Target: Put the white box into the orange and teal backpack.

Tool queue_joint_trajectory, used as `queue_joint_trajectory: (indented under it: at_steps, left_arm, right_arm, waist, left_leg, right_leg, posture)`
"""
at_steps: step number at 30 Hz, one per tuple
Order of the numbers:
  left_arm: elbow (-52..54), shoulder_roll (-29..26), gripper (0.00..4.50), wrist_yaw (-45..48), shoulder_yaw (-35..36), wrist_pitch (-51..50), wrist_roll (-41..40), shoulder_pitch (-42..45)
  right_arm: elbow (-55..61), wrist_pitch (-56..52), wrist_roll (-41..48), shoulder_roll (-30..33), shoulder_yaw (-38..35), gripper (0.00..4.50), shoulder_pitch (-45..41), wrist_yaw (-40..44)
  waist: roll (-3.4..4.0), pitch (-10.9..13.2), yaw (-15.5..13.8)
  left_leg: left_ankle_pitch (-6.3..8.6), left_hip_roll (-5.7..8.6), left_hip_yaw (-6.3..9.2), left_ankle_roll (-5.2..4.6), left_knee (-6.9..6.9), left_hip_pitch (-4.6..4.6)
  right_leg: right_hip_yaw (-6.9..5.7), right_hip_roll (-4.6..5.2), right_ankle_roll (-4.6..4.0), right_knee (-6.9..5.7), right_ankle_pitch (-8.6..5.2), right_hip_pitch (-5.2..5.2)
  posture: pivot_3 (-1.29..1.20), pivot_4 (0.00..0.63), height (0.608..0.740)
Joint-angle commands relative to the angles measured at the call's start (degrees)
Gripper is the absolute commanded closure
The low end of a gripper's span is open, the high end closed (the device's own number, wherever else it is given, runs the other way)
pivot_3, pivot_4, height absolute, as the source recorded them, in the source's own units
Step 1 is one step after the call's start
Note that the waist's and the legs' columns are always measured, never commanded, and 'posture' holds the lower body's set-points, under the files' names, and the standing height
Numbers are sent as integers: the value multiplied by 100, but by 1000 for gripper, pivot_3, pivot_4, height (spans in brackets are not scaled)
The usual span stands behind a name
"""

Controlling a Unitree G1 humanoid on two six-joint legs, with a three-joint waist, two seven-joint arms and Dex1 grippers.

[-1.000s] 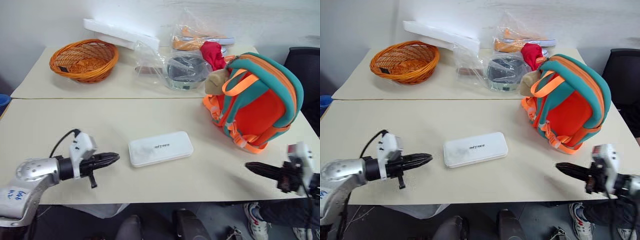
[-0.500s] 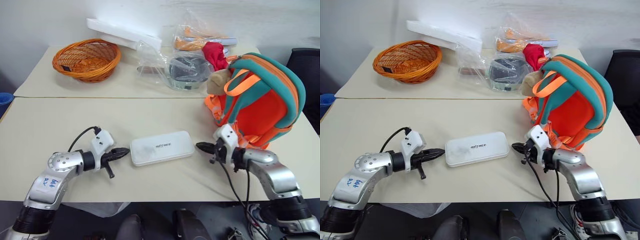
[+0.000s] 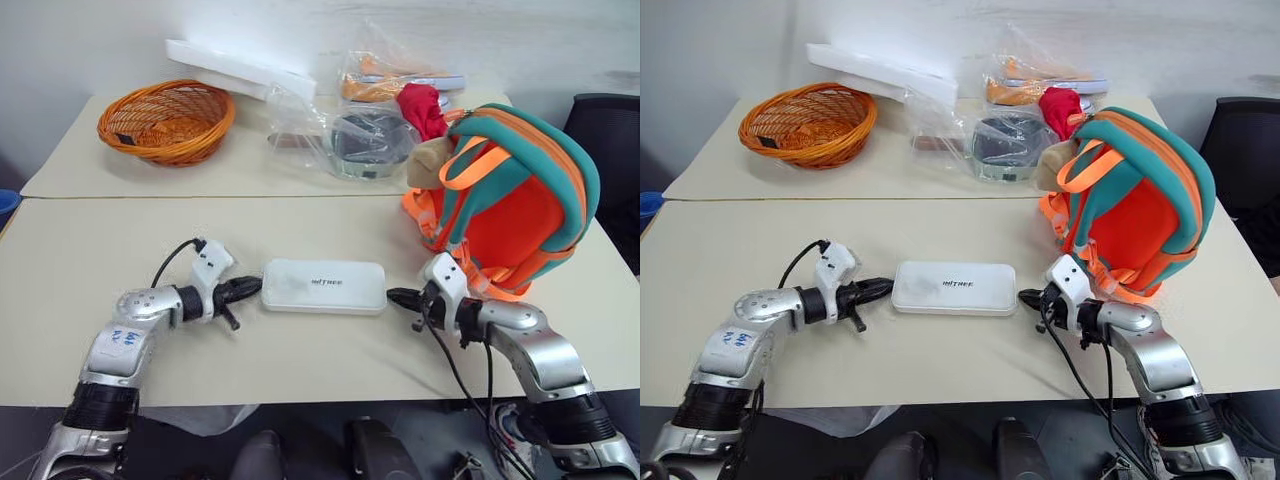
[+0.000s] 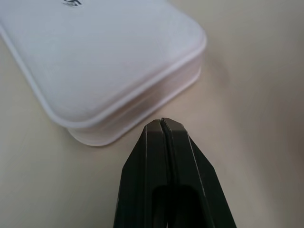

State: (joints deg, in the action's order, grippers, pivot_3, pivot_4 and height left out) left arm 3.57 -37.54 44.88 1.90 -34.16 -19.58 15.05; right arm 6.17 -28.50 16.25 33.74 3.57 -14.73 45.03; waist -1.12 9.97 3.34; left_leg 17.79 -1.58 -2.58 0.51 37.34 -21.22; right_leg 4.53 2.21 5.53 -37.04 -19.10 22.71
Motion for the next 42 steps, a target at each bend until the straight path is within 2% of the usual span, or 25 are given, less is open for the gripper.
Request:
queue_joint_trajectory:
  at_steps: [1, 8, 11, 15, 21, 26, 29, 31, 35, 38, 42]
  left_arm:
    - [-68, -245, 3008, 336, 522, -895, -677, -66]
    - [-673, 2, 976, -126, 1297, -3194, -1760, 329]
    - [-992, 37, 126, -141, 1279, -3732, -1926, 587]
    - [-1543, 335, 31, -219, 1119, -4149, -1980, 1070]
    - [-2225, 1018, 31, -255, 505, -4286, -1793, 1856]
    - [-2371, 1364, 31, -233, 267, -4388, -1787, 2158]
    - [-2441, 1498, 649, -350, 526, -4426, -1864, 2297]
    - [-2393, 1472, 1260, -324, 655, -4501, -1940, 2313]
    - [-2050, 1258, 2453, -290, 1073, -4764, -2209, 2203]
    - [-1566, 1182, 3034, -395, 1523, -5082, -2547, 2067]
    - [-1029, 1214, 3091, -683, 2369, -5514, -2934, 1990]
  right_arm:
    - [21, 154, -132, 114, -156, 4500, -15, -80]
    - [196, 138, -133, 25, -90, 4500, -112, -64]
    - [249, 130, -138, -7, -44, 4500, -89, -68]
    - [229, 162, -173, -62, 23, 4500, -91, -87]
    - [85, 214, -248, -163, 104, 4500, -203, -90]
    - [54, 227, -303, -224, 98, 4500, -229, -99]
    - [77, 223, -311, -222, 31, 4500, -179, -142]
    - [112, 209, -295, -193, -45, 4500, -111, -173]
    - [550, -144, 77, -57, -759, 4500, 402, -335]
    - [1198, -809, 824, -34, -1839, 3929, 917, -528]
    - [1926, -1602, 1600, 85, -2970, 2610, 1405, -779]
  waist:
    - [0, 0, -17]
    - [0, 0, -24]
    - [0, 0, -35]
    - [1, -1, -51]
    - [0, -1, -197]
    - [0, -2, -192]
    - [0, -2, -193]
    - [-1, -2, -184]
    - [-1, -1, -180]
    - [-2, -1, -180]
    - [-9, 5, -156]
  left_leg:
    - [-1, -1, 5, 1, 2, -1]
    - [-2, 7, 23, 1, 13, 2]
    - [-8, 9, 38, 2, 17, 4]
    - [-25, 24, 46, 4, 21, 14]
    - [-44, 64, 62, -17, 30, 11]
    - [-49, 96, 68, -30, 27, 0]
    - [-49, 98, 69, -31, 15, -2]
    - [-49, 97, 69, -30, 5, -6]
    - [-50, 92, 70, -23, -16, -16]
    - [-47, 88, 71, -18, -18, -28]
    - [-46, 85, 70, -17, -24, -28]
  right_leg:
    - [-6, 1, -1, 0, 0, 0]
    - [-23, 12, -1, -5, 0, -14]
    - [-37, 12, -1, -14, 0, -16]
    - [-42, 23, -2, -35, -1, -21]
    - [-69, 63, 8, -39, 4, -33]
    - [-117, 121, 13, -28, 7, -36]
    - [-127, 123, 15, -15, 8, -35]
    - [-128, 122, 15, -6, 8, -31]
    - [-131, 117, 16, 8, 8, -18]
    - [-134, 117, 16, 20, 8, -13]
    - [-133, 117, 16, 23, 8, -13]
  posture:
    - [0, 150, 740]
    - [0, 150, 740]
    - [0, 150, 740]
    - [0, 150, 740]
    - [0, 150, 740]
    - [0, 150, 740]
    - [0, 150, 740]
    - [0, 150, 740]
    - [0, 150, 740]
    - [0, 150, 740]
    - [0, 150, 740]
